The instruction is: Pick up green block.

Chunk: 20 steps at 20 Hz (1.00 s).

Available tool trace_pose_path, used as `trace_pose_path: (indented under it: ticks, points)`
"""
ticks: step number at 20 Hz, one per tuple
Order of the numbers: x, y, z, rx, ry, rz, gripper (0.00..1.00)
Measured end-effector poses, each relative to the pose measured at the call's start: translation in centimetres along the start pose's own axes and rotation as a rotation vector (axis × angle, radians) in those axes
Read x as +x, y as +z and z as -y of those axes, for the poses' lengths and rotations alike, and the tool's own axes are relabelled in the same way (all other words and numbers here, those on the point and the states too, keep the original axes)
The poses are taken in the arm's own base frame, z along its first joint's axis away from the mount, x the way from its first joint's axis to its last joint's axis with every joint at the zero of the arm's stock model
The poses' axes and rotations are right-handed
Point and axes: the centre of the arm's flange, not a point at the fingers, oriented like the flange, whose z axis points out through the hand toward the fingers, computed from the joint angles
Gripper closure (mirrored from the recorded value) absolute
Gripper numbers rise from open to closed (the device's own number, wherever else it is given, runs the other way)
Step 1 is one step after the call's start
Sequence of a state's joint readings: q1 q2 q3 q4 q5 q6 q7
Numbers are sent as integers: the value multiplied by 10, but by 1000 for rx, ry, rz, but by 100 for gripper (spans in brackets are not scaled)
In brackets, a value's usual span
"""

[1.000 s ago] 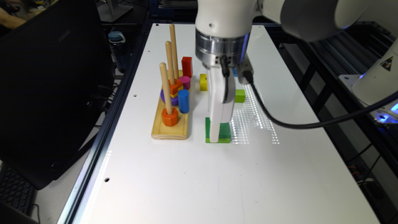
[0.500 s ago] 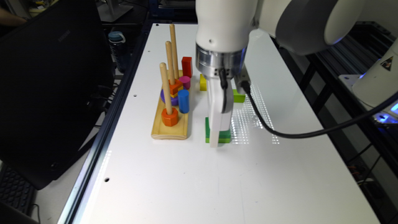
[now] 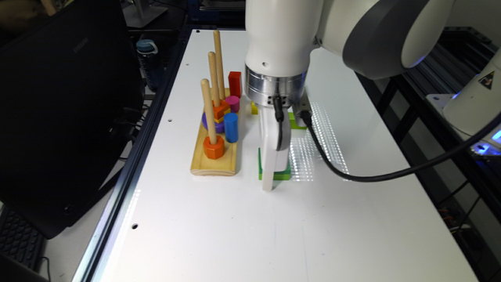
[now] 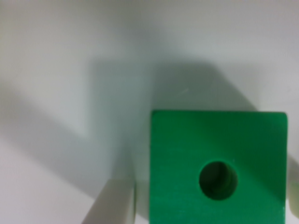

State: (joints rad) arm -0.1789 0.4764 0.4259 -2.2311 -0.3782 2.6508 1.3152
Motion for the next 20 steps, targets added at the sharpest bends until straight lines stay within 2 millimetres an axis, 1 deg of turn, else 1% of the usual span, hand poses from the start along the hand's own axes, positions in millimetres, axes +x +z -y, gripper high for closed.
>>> trace_pose_path:
  ticks: [3,6,20]
  points:
    - [-5,1,0,-4,-2,1,0]
    - [-6,1,0,-5,-6,-1,0]
    - [-4,1,-1,-6,0,-1,0]
